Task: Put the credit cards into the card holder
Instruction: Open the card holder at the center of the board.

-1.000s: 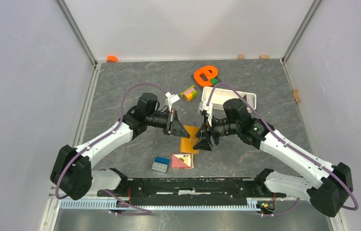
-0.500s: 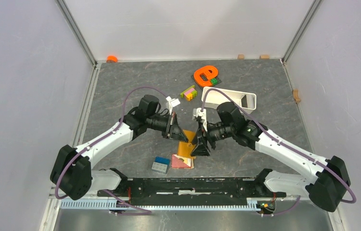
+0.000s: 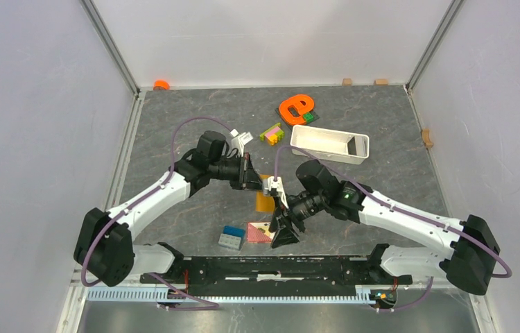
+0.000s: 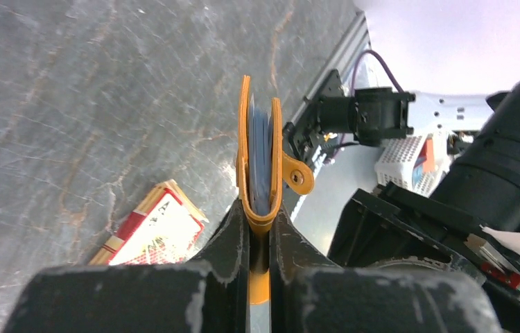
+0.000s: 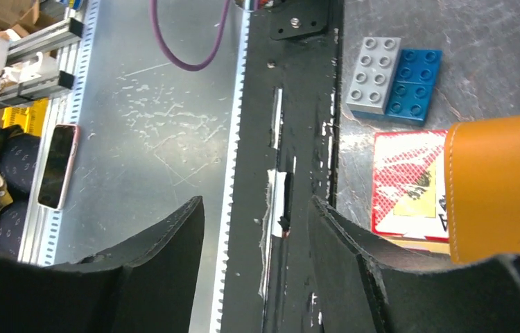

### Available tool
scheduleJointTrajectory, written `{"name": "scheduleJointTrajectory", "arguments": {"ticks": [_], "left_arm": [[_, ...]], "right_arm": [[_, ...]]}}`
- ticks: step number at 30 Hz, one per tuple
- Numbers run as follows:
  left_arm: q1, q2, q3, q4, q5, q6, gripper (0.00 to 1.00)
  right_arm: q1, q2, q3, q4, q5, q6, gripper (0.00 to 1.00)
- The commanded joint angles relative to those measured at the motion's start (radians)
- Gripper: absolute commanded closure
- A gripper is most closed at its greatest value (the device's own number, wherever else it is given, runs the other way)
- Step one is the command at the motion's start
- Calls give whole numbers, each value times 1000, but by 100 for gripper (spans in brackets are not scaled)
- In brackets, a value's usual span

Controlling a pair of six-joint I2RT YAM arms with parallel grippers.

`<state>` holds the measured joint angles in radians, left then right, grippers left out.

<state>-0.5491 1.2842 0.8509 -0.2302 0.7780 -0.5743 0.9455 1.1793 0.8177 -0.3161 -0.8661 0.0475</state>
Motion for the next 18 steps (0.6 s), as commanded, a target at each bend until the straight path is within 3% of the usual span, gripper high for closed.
{"name": "scheduleJointTrajectory", "arguments": {"ticks": [1, 4, 8, 13, 18], "left_arm": [[15, 22, 34, 17, -56, 26, 98], [15, 12, 35, -13, -111, 41, 98], [15, 11, 27, -12, -143, 32, 98], [15, 23, 13, 11, -136, 7, 98], [15, 28, 4, 27, -132, -6, 98]], "right_arm": [[-4, -35, 38, -30, 137, 4, 39], [-35, -101, 52, 2, 376, 90, 35], [-41, -146, 27, 30, 741, 232, 23], [-37, -104, -43, 89, 900, 361, 23], [-34, -48, -67, 176, 910, 411, 31]]}}
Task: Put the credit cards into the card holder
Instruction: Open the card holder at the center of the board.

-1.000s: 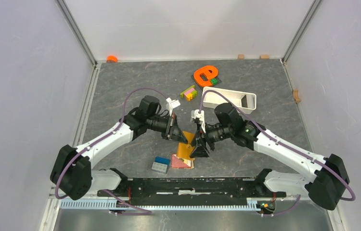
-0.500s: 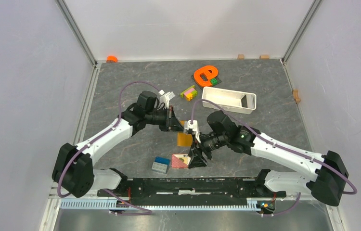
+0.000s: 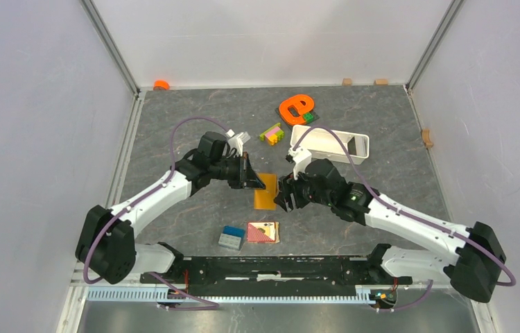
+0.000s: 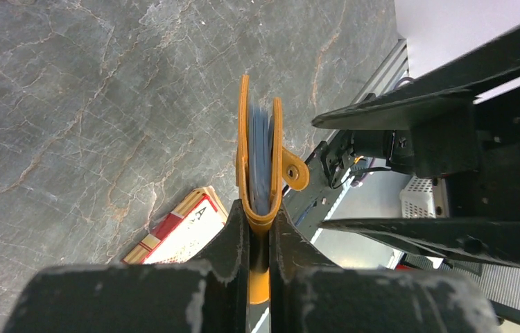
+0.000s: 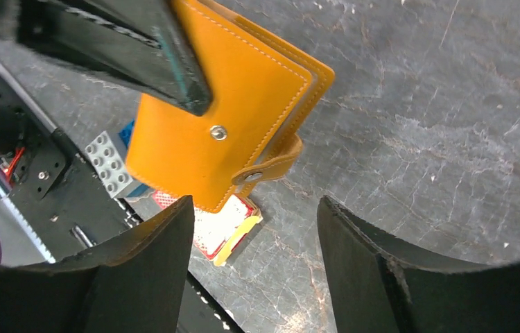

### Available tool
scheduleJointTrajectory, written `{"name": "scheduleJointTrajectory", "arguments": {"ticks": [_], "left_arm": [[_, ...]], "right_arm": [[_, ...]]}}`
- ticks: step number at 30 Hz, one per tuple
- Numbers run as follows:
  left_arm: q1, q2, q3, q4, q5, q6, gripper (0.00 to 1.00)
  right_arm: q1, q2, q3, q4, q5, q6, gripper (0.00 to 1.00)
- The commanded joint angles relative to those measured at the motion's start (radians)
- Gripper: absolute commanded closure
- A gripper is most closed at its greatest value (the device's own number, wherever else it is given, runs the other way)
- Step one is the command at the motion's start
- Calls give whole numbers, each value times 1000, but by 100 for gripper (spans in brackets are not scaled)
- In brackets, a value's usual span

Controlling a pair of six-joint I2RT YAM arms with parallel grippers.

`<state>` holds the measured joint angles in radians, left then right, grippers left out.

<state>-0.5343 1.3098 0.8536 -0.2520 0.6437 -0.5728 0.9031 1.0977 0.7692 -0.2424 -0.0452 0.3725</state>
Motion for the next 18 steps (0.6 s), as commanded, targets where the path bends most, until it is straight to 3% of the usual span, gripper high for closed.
{"name": "scheduleJointTrajectory", "arguments": {"ticks": [1, 10, 15, 18], "left_arm": [[0, 3, -1, 50, 4, -9, 98], [0, 11, -2, 53, 4, -9, 98], [0, 23, -4, 54, -26, -7, 98], [0, 48, 1, 41, -68, -6, 92]], "right_arm": [[8, 48, -19, 117, 88, 93, 33], [10, 120, -19, 181, 125, 116, 43], [10, 147, -14, 107, 225, 106, 77], [10, 145, -33, 99, 267, 103, 94]]}}
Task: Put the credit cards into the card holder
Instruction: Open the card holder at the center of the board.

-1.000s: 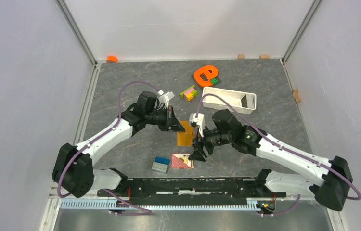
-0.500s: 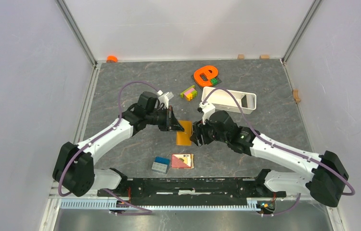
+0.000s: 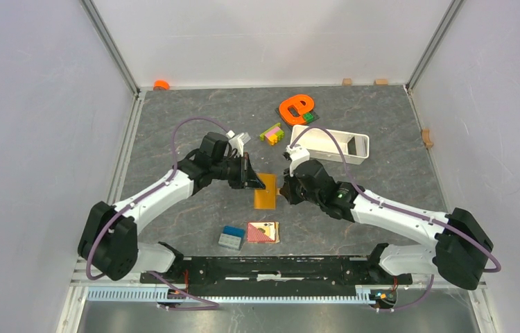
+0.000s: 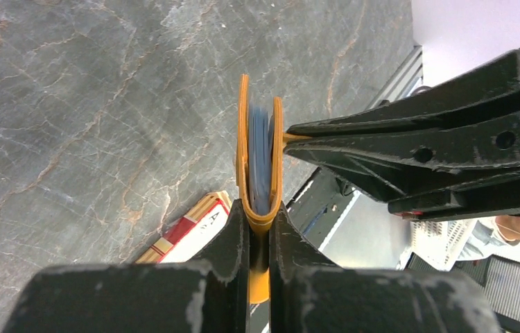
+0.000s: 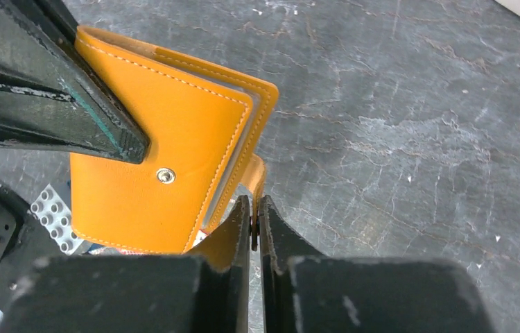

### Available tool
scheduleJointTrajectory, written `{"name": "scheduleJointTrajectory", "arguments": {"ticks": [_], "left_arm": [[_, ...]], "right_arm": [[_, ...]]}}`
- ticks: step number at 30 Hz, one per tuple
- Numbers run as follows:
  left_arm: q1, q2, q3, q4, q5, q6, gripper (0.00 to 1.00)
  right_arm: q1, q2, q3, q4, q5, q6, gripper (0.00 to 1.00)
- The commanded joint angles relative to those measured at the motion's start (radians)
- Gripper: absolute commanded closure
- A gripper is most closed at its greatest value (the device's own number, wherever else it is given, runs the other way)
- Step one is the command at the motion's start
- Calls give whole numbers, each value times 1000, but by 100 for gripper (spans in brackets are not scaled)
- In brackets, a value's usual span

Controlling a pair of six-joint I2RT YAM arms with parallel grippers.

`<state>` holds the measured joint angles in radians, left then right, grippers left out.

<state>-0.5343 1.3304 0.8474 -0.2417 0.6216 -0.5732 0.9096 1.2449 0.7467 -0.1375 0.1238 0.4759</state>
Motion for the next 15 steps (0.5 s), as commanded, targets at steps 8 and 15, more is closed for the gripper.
{"name": "scheduleJointTrajectory", "arguments": {"ticks": [8, 15], "left_arm": [[2, 205, 42, -60, -140, -6, 32], [1, 213, 44, -47, -156, -9, 8]], "right_arm": [[2, 11, -62, 86, 56, -2, 100], [1, 4, -68, 107, 17, 0, 100]]}}
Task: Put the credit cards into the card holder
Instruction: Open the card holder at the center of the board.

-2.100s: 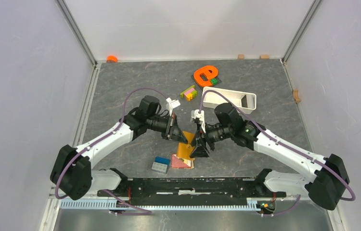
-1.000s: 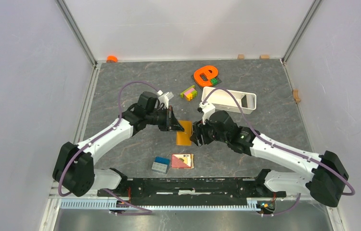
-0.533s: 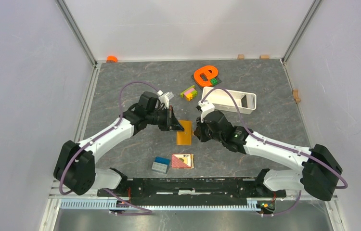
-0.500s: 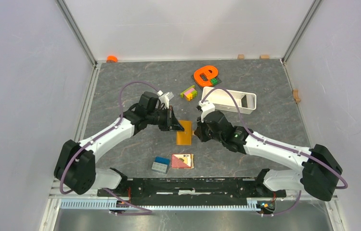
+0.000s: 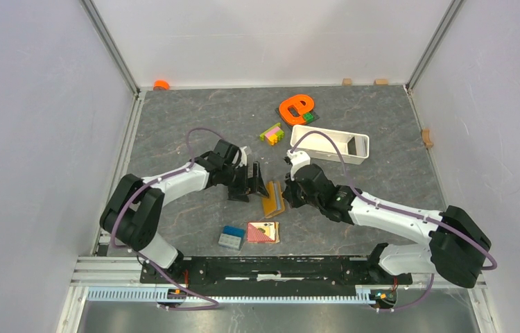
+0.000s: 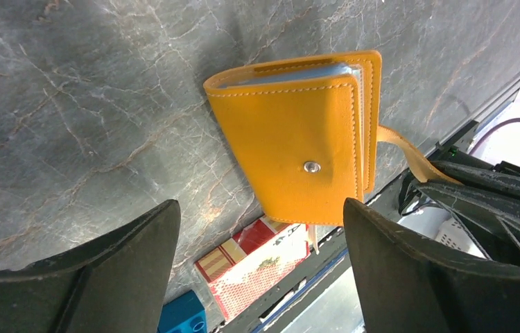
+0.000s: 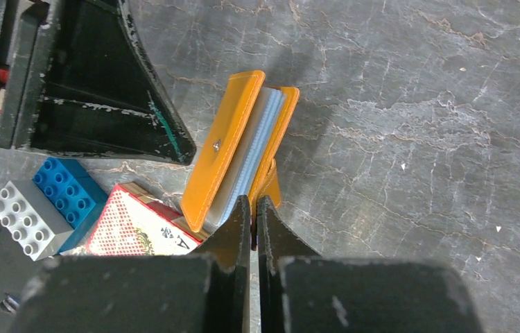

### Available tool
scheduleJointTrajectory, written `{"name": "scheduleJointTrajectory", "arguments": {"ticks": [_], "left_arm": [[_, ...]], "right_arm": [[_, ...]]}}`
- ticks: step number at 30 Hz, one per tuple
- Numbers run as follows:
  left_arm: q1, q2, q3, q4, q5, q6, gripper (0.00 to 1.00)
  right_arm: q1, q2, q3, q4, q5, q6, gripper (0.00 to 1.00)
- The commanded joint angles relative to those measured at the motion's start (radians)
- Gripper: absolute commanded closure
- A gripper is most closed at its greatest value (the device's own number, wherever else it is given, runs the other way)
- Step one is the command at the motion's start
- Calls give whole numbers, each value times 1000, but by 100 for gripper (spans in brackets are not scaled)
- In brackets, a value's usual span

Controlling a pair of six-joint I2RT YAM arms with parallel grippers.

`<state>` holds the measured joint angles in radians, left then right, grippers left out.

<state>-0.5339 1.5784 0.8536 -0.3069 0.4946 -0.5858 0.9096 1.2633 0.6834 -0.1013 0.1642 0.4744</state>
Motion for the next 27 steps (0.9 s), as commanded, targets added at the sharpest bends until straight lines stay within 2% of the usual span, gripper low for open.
{"name": "scheduleJointTrajectory", "arguments": {"ticks": [1, 3, 11, 15, 18, 27], "left_arm": [[0, -49, 30, 33, -26, 4, 6], [0, -68, 15, 72, 0, -3, 1], [-13, -64, 8, 103, 24, -13, 0], [-23, -46, 32, 32, -37, 13, 1], [-26, -33, 43, 7, -57, 20, 5], [-48, -1, 73, -52, -110, 51, 5]], "right_arm": [[1, -25, -9, 78, -30, 4, 100], [1, -43, -17, 89, -44, 12, 100], [1, -59, -7, 73, -58, 9, 100], [2, -64, -5, 67, -50, 9, 100], [2, -61, -3, 58, -42, 8, 100], [2, -64, -2, 59, -54, 10, 100]]}}
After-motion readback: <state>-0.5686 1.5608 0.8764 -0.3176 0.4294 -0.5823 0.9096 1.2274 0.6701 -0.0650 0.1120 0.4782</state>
